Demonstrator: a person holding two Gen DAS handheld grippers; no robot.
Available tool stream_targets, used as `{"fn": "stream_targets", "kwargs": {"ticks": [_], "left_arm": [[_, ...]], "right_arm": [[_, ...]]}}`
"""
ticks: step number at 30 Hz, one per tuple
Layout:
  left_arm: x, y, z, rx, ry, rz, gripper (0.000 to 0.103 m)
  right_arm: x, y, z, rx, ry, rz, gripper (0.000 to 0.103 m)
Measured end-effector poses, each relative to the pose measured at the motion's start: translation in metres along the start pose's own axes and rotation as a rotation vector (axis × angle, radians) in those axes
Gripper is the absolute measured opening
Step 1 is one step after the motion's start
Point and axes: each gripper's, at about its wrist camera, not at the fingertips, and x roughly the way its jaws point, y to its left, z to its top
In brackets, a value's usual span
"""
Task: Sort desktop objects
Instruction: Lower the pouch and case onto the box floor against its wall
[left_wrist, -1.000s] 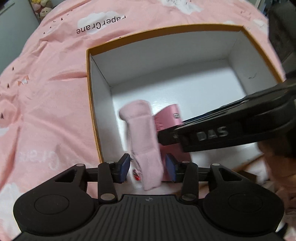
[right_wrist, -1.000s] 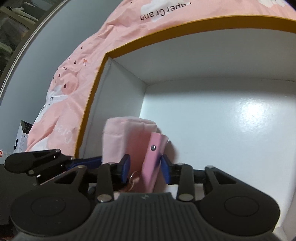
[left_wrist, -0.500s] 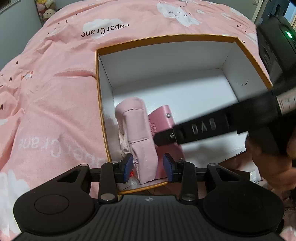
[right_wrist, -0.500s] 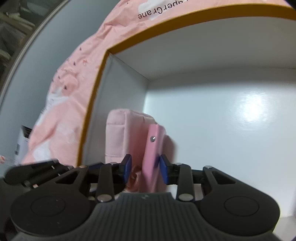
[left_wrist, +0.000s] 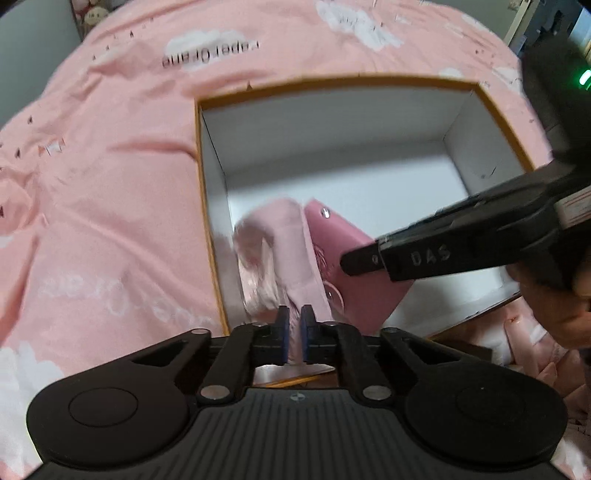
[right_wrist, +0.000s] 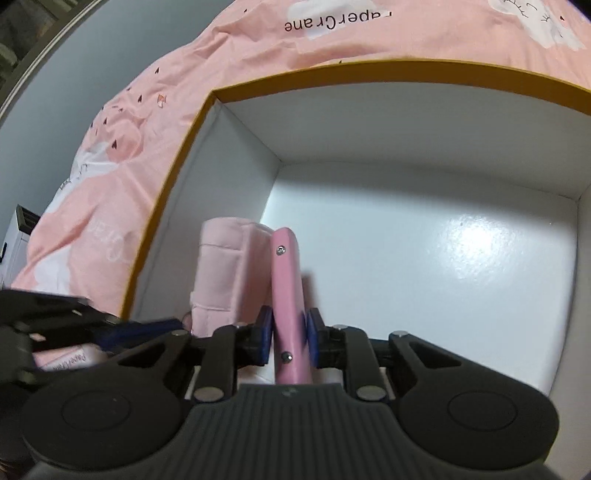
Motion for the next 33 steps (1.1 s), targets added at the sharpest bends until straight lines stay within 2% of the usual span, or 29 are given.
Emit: {"fn": "stream_targets", "kwargs": {"ticks": [4,7,9,10,11,13,18,20,22,24,27,33], "left_arm": [[-0.027,0.01,0.006,-0.075,-0.05,-0.075,0.002],[-0.016,-0.006,0.016,0.022,-0.011,0.043,0.003],[-0.006,-0.009,0.018,0.047,0.033,0.01,0.004],[0.0,-0.01,0.019,0.046,0.051,-0.003,0.01],[0.004,-0.012,0.02,0.05,0.062,0.002,0.012],[0.017,-0.018,0.021,0.072,0.089,0.03,0.023],[0.048,-0.029,0.027,0.124,0.224,0.068,0.029],[0.053,-0.029,0.029,0.12,0.246,0.046,0.035],[0.056,-0.027,0.03,0.117,0.251,0.022,0.052],[0.06,-0.025,0.032,0.112,0.259,0.026,0.049],[0.063,-0.027,0.033,0.129,0.253,0.079,0.045],[0.064,-0.017,0.036,0.058,0.241,0.079,0.044]], "right_arm": [[0.007,-0.004,-0.001,0.004,0.024,0.018,0.021],[0.012,-0.006,-0.002,-0.005,0.04,0.017,0.023],[0.012,-0.01,-0.006,-0.014,0.054,0.042,0.024],[0.011,-0.012,-0.008,-0.018,0.054,0.052,0.025],[0.01,-0.015,-0.01,-0.015,0.054,0.064,0.025],[0.009,-0.024,-0.013,0.007,0.066,0.089,0.026],[0.02,-0.034,-0.01,0.046,0.141,0.135,0.028],[0.025,-0.034,-0.009,0.047,0.158,0.143,0.028],[0.024,-0.033,-0.009,0.041,0.146,0.161,0.023],[0.024,-0.036,-0.011,0.06,0.128,0.166,0.021],[0.017,-0.035,-0.015,0.065,0.077,0.173,0.019],[-0.001,-0.044,-0.019,0.097,-0.002,0.202,0.018]]}}
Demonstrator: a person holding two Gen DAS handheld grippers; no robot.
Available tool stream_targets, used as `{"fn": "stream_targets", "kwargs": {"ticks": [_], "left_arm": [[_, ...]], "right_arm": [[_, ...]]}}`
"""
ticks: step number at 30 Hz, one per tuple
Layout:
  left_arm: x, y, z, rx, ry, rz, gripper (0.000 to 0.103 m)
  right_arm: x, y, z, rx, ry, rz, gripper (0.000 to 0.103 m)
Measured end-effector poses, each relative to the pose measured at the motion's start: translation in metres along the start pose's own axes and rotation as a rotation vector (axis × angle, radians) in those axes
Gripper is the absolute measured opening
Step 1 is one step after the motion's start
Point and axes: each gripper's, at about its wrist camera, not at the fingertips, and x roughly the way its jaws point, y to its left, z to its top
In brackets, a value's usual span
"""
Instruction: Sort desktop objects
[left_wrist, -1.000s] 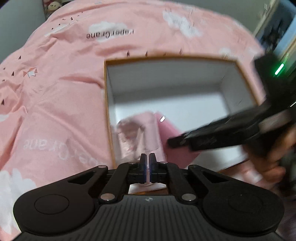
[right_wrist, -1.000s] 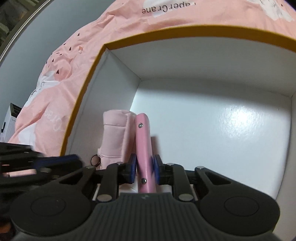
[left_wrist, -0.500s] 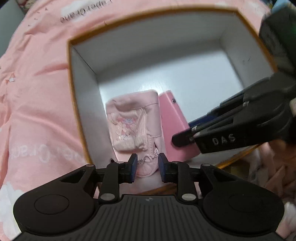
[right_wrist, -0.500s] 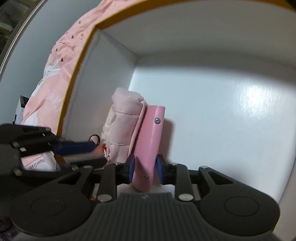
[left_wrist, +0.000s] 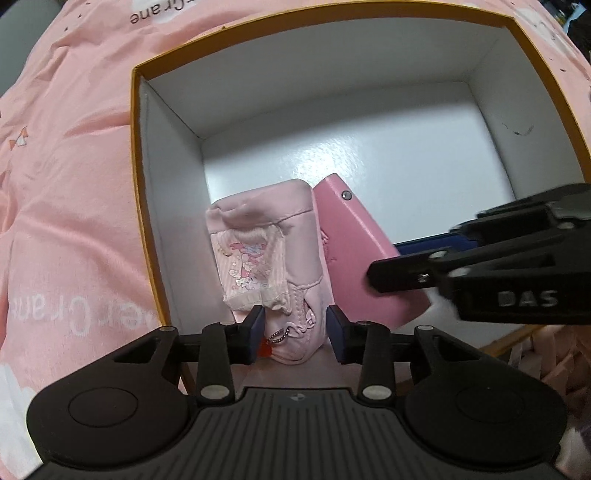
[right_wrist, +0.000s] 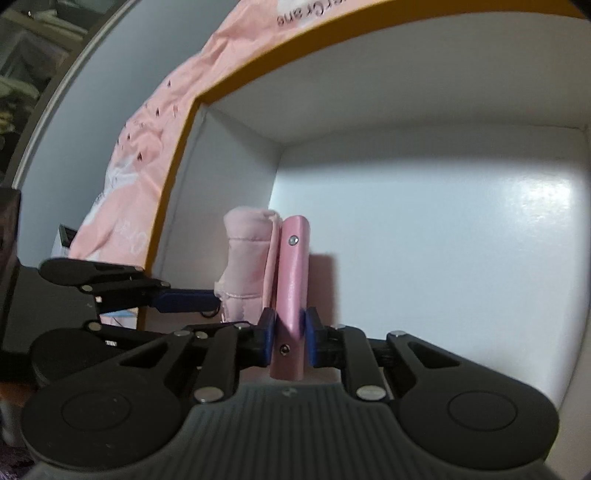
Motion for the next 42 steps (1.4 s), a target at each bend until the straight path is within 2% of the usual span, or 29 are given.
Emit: {"fn": "stream_targets", "kwargs": {"ticks": [3,4,6,10,16,23,26,27,30,32,34,36,41,42], "left_arm": [[0.002,-0.006,-0.002,0.009,-0.019,0.048,0.043],[0.002,-0.006,-0.004,0.005,-0.033,0.049,0.03],[0.003,0.0,-0.004,-0.046,-0.016,-0.027,0.019],[-0.004,0.002,-0.008,-0.06,-0.036,-0.021,0.016],[-0.037,0.008,-0.009,-0.092,-0.064,-0.048,0.015],[-0.093,0.036,0.011,-0.158,-0.008,-0.172,0.015],[-0.079,0.053,0.031,-0.189,0.075,-0.249,0.015],[-0.081,0.048,0.028,-0.198,0.095,-0.274,0.015],[-0.051,0.057,0.034,-0.251,0.15,-0.318,0.015],[-0.04,0.062,0.031,-0.274,0.151,-0.308,0.015],[-0.032,0.069,0.024,-0.317,0.143,-0.344,0.015],[-0.026,0.073,0.014,-0.342,0.12,-0.383,0.015],[-0.027,0.071,0.0,-0.335,0.081,-0.379,0.015],[-0.03,0.072,-0.001,-0.338,0.068,-0.391,0.015]], "right_arm": [[-0.008,-0.006,-0.004,0.02,-0.016,0.024,0.018],[-0.009,-0.007,-0.005,0.025,-0.024,0.023,0.018],[-0.01,-0.008,-0.007,0.031,-0.032,0.014,0.018],[-0.014,-0.009,-0.013,0.024,-0.053,-0.013,0.018],[-0.01,-0.001,-0.014,-0.008,-0.078,-0.036,0.018],[-0.013,0.0,-0.005,-0.027,-0.081,-0.028,0.018],[-0.011,0.003,0.007,-0.033,-0.051,0.007,0.018],[-0.011,0.005,0.01,-0.031,-0.05,0.02,0.018],[-0.005,0.014,0.013,-0.042,-0.041,0.014,0.018],[0.0,0.015,0.013,-0.03,-0.036,0.028,0.018],[0.003,0.019,0.01,-0.043,-0.046,0.027,0.018],[0.002,0.02,0.005,-0.054,-0.064,0.021,0.023],[0.014,0.02,-0.007,-0.071,-0.033,-0.025,0.037],[0.016,0.021,-0.009,-0.072,-0.023,-0.028,0.037]]}}
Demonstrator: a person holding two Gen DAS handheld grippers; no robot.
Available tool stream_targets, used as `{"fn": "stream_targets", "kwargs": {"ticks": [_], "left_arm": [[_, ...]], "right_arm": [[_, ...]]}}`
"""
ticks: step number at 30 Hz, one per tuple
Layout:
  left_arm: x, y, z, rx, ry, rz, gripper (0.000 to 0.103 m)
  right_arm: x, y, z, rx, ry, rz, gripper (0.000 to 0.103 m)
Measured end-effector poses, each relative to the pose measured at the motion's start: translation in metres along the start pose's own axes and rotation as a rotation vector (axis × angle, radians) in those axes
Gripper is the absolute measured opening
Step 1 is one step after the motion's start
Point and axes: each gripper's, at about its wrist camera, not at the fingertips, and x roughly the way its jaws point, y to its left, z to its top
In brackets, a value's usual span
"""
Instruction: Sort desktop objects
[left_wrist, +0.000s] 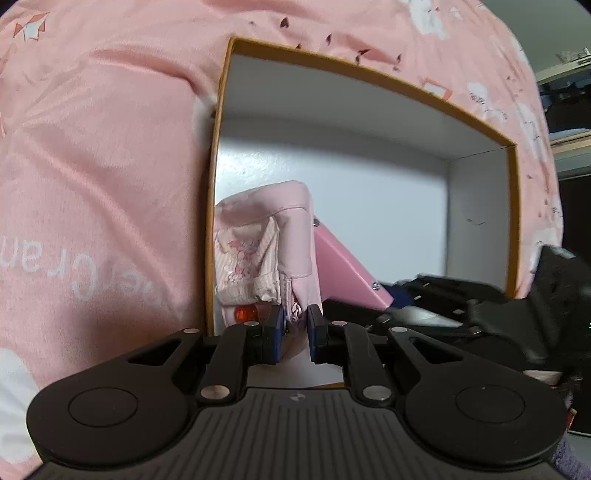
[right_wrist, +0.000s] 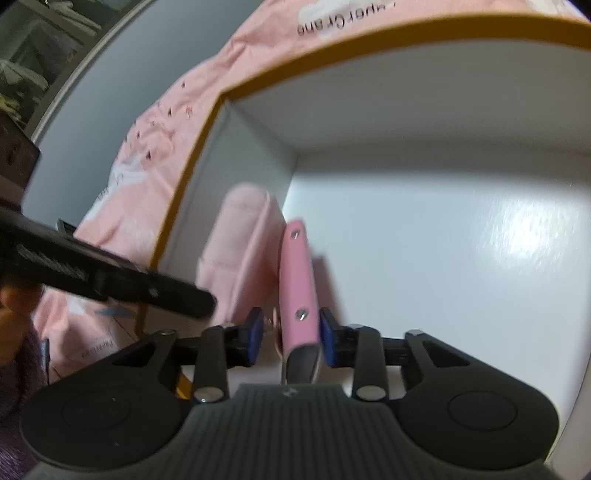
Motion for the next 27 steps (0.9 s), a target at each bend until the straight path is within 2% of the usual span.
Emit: {"fn": "stream_targets", "kwargs": {"ticks": [1,3,11,14,17,20,22,23,27], "left_arm": [[-0.004,-0.001,-0.001,0.002,-0.009,-0.012,0.015],[-0.013,-0.003,-0.003,0.01,-0.021,-0.034,0.015],[-0.041,-0.002,0.001,-0.045,0.013,-0.102,0.015],[-0.04,0.011,0.007,-0.102,0.031,-0.119,0.015],[-0.032,0.02,0.006,-0.131,0.012,-0.131,0.016],[-0.033,0.023,-0.005,-0.13,-0.048,-0.118,0.027],[-0.037,0.017,-0.014,-0.079,-0.091,-0.079,0.053],[-0.039,0.012,-0.021,-0.035,-0.111,-0.061,0.057],[-0.037,-0.006,-0.039,0.092,-0.139,-0.029,0.059]], "right_arm": [[0.003,0.0,-0.002,0.0,0.01,-0.002,0.036],[0.004,0.001,-0.004,0.006,0.025,-0.01,0.02],[-0.04,0.014,0.011,-0.03,-0.035,0.018,0.019],[-0.04,0.019,0.019,-0.062,-0.008,-0.021,0.019],[-0.027,0.02,0.018,-0.051,0.037,-0.024,0.019],[-0.016,0.014,0.012,-0.032,0.07,-0.028,0.019],[-0.016,0.011,0.011,-0.014,0.073,-0.013,0.019],[-0.017,0.009,0.011,-0.002,0.076,-0.006,0.019],[-0.018,0.008,0.015,0.016,0.092,0.01,0.019]]}}
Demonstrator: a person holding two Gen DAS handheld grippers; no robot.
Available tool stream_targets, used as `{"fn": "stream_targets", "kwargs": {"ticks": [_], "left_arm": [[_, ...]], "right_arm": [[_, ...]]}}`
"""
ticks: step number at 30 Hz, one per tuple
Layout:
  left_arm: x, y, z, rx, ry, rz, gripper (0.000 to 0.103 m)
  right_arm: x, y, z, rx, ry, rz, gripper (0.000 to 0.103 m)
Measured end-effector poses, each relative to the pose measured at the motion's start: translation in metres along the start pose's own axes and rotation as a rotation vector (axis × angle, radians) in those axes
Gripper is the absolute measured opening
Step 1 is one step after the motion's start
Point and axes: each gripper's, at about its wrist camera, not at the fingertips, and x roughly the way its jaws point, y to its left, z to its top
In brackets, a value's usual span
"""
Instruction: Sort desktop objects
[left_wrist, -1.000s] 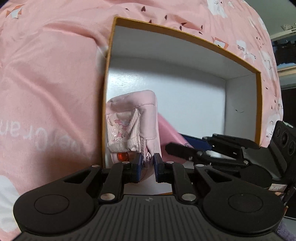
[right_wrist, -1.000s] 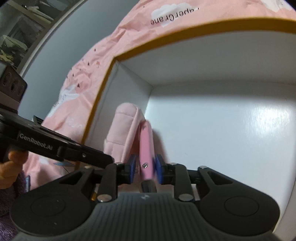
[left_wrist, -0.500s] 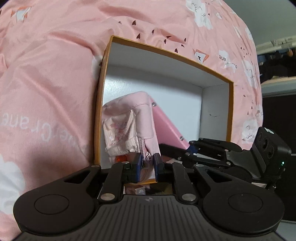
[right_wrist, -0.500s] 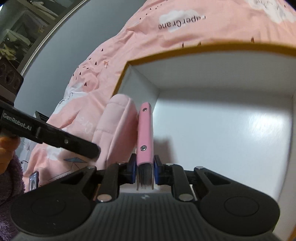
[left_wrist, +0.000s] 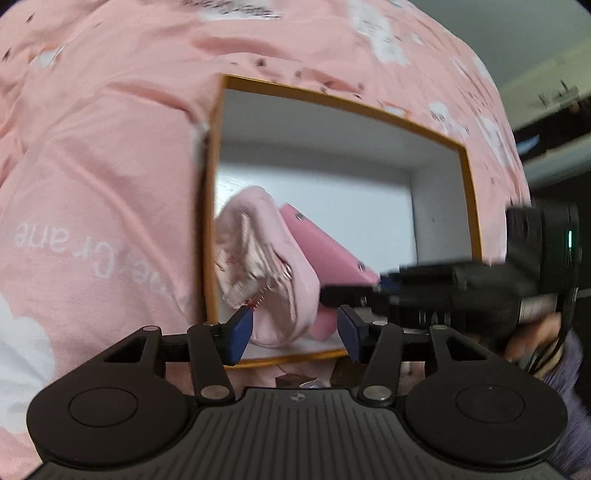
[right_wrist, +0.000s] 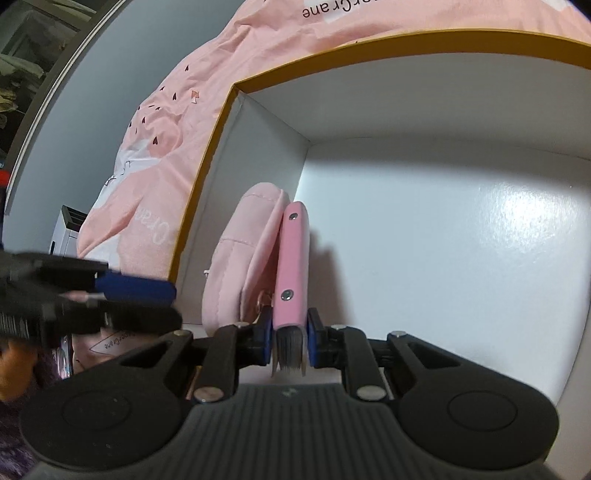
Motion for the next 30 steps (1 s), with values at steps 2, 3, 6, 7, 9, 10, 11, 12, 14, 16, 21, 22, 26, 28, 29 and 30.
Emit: {"fn": "stream_targets", "kwargs": {"ticks": [2,3,6,7,9,10,11,12,14,16,21,22,26,28,29,30], "left_arm": [[0.006,-0.009,-0.005,0.056,-0.004,0.045,0.059],[0.009,-0.012,-0.008,0.075,-0.013,0.064,0.059],[0.021,-0.018,-0.014,0.116,-0.017,0.101,0.059],[0.025,-0.02,-0.015,0.122,-0.018,0.111,0.058],[0.034,-0.022,-0.017,0.123,-0.016,0.13,0.046],[0.038,-0.022,-0.018,0.121,-0.015,0.141,0.036],[0.04,-0.021,-0.018,0.119,-0.013,0.14,0.034],[0.041,-0.02,-0.019,0.112,-0.015,0.134,0.031],[0.038,-0.021,-0.02,0.109,-0.025,0.135,0.026],[0.029,-0.022,-0.018,0.105,-0.04,0.143,0.023],[-0.009,-0.017,-0.003,0.047,-0.046,0.078,0.022],[-0.016,-0.016,0.001,0.035,-0.045,0.066,0.022],[-0.028,-0.014,0.018,0.005,0.011,0.038,0.022],[-0.022,-0.011,0.027,-0.016,0.05,0.024,0.022],[-0.017,-0.01,0.03,-0.019,0.066,0.031,0.022],[-0.01,-0.009,0.033,-0.016,0.086,0.046,0.022]], "right_arm": [[0.0,0.001,0.001,0.001,0.004,0.001,0.019],[0.001,0.001,0.001,0.003,0.005,0.001,0.019],[0.001,0.0,0.001,0.018,0.006,0.011,0.019],[0.002,0.0,0.001,0.022,0.006,0.014,0.019],[0.001,-0.001,0.001,0.025,0.005,0.017,0.019],[0.001,-0.001,0.001,0.024,0.005,0.017,0.019],[0.001,-0.001,0.001,0.024,0.005,0.017,0.019],[0.001,-0.001,0.001,0.023,0.004,0.017,0.019],[-0.001,0.0,0.001,0.011,-0.001,0.011,0.019],[-0.004,0.002,0.003,-0.005,-0.001,-0.004,0.019],[-0.01,0.006,0.014,-0.028,0.04,-0.048,0.019],[-0.012,0.007,0.017,-0.03,0.055,-0.05,0.019],[-0.01,0.012,0.03,-0.035,0.154,-0.055,0.02],[-0.004,0.016,0.035,-0.059,0.188,-0.078,0.02],[0.001,0.016,0.037,-0.06,0.204,-0.082,0.02],[0.006,0.016,0.039,-0.054,0.217,-0.081,0.02]]}}
